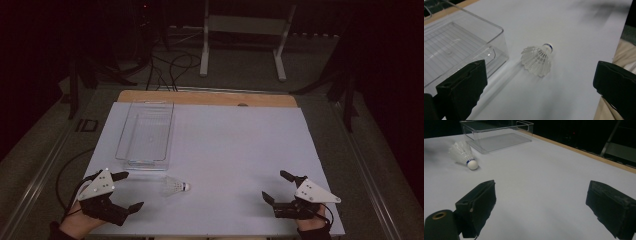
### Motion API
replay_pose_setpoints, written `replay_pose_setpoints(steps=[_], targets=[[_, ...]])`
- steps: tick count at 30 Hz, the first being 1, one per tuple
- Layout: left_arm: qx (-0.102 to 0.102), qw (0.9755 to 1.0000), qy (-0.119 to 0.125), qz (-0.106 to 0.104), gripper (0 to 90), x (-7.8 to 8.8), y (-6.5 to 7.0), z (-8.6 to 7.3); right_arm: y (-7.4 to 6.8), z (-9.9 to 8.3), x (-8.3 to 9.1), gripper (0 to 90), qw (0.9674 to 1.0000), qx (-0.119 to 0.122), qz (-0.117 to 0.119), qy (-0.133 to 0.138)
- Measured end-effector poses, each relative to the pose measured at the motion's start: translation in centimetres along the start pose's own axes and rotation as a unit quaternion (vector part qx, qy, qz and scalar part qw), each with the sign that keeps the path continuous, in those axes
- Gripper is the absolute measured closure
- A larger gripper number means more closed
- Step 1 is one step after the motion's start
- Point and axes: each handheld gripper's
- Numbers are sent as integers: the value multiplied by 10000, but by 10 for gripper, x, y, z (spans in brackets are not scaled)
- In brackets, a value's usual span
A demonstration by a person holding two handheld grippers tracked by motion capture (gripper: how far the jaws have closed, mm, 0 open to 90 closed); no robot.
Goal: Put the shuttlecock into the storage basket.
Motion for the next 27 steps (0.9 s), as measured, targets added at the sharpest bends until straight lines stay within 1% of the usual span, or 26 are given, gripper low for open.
replay_pose_setpoints(steps=[1,2,3,4,5,6,7,8,9,10,11,12,14,15,16,18,20,21,22,23,24,25,26,27], targets=[[-30,10000,-82,-21,0,-1,0,1,0,0,0,90,10000,3,7,6],[-30,10000,-82,-21,0,-1,0,1,0,0,0,90,10000,3,7,6],[-13,9998,-163,-69,0,-2,0,2,0,0,0,90,10000,-4,11,8],[-13,9998,-163,-69,0,-2,0,2,0,0,0,90,10000,-4,12,11],[-30,9995,-279,-135,0,-3,-1,2,0,0,0,90,10000,0,10,9],[-30,9995,-279,-135,0,-3,-1,2,0,0,0,90,10000,0,10,9],[-17,9991,-378,-181,0,-5,-1,3,0,0,0,90,10000,-9,14,7],[-17,9991,-378,-181,0,-5,-1,3,0,0,0,90,10000,-9,14,7],[-33,9986,-467,-226,0,-6,-2,4,0,0,0,90,10000,-10,11,-5],[-33,9986,-467,-226,0,-6,-2,4,0,0,0,90,10000,-10,11,-5],[-45,9982,-541,-246,0,-8,-2,4,0,0,-1,90,10000,-15,11,-3],[-45,9982,-541,-246,0,-8,-2,4,0,0,-1,90,10000,-15,11,-3],[-76,9975,-618,-336,0,-10,-1,5,0,0,-1,90,10000,-18,8,-13],[-47,9970,-663,-386,0,-11,-2,6,0,0,-1,90,10000,-20,0,-18],[-47,9970,-663,-386,0,-11,-2,6,0,0,-1,90,10000,-20,0,-18],[-93,9958,-824,-396,0,-15,-3,7,0,0,-1,90,10000,-12,1,-1],[-90,9956,-849,-386,0,-15,-3,7,0,0,-1,90,10000,-11,-2,1],[-100,9950,-901,-417,0,-17,-3,8,0,0,-1,90,10000,-23,0,-8],[-100,9950,-901,-417,0,-17,-3,8,0,0,-1,90,10000,-23,0,-8],[-101,9943,-971,-437,0,-18,-4,9,0,-1,-1,90,10000,-22,-2,-21],[-101,9943,-971,-437,0,-18,-4,9,0,-1,-1,90,10000,-21,0,-20],[-119,9928,-1105,-441,0,-21,-4,9,0,-1,-1,90,10000,-22,-5,-18],[-119,9928,-1105,-441,0,-21,-4,9,0,-1,-1,90,10000,-22,-5,-18],[-155,9915,-1208,-461,0,-23,-3,9,-1,-1,-1,90,10000,-37,-7,-15]])
Point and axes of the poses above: each handheld gripper's, and its own axes: x roughly backward along the jaws, z roughly out of its top, y roughly to its right, and after that the axes turned 15 degrees about y, right-handed
